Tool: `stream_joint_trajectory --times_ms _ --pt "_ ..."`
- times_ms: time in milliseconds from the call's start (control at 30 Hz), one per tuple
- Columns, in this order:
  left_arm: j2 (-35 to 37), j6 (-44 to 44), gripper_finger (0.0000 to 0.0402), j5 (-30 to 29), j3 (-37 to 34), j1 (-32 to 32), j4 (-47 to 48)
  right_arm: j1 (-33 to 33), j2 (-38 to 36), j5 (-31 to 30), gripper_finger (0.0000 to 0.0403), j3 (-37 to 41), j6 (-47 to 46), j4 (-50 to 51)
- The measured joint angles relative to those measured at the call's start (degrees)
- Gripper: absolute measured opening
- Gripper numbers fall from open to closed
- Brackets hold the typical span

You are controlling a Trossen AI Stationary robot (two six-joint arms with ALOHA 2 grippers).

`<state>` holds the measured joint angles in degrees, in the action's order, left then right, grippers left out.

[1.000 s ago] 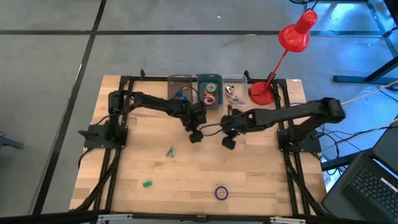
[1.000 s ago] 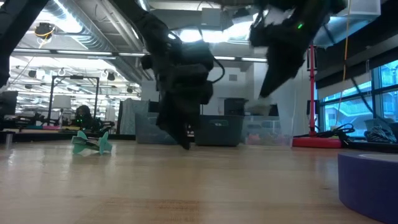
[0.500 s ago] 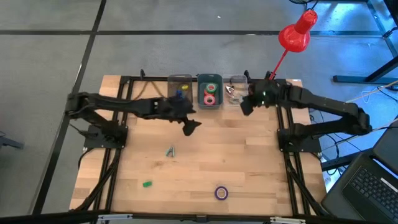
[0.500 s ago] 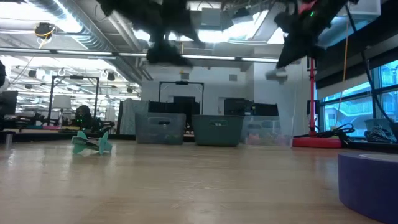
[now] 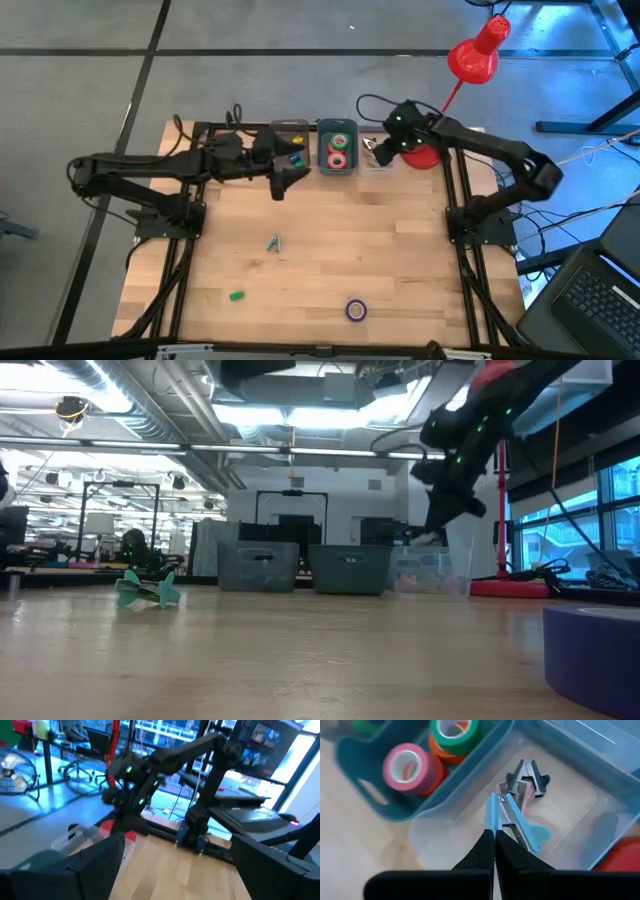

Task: Pick and place Stapler, Stapler remover, tape
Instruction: Put the blue staple remover into the transparent bin

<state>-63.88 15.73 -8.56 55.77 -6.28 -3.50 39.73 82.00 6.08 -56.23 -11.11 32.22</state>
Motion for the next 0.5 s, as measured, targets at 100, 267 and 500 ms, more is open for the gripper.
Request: stream_joint_trajectory --times_ms 100,267,500 --pt "1.26 0.01 0.0352 -0.32 0.0 0.02 -0.19 0.94 3.14 0.15 0.0 0.0 1.39 -2.1" --pt "1.62 0.07 0.0352 -1.23 0.0 0.02 -0.24 1.73 7.55 0.18 0.0 0.0 3.67 -3.75" --pt "1.53 1.49 0.0352 -0.76 0.0 0.02 -0.57 2.64 10.04 0.11 0.0013 0.0 4.26 -4.44"
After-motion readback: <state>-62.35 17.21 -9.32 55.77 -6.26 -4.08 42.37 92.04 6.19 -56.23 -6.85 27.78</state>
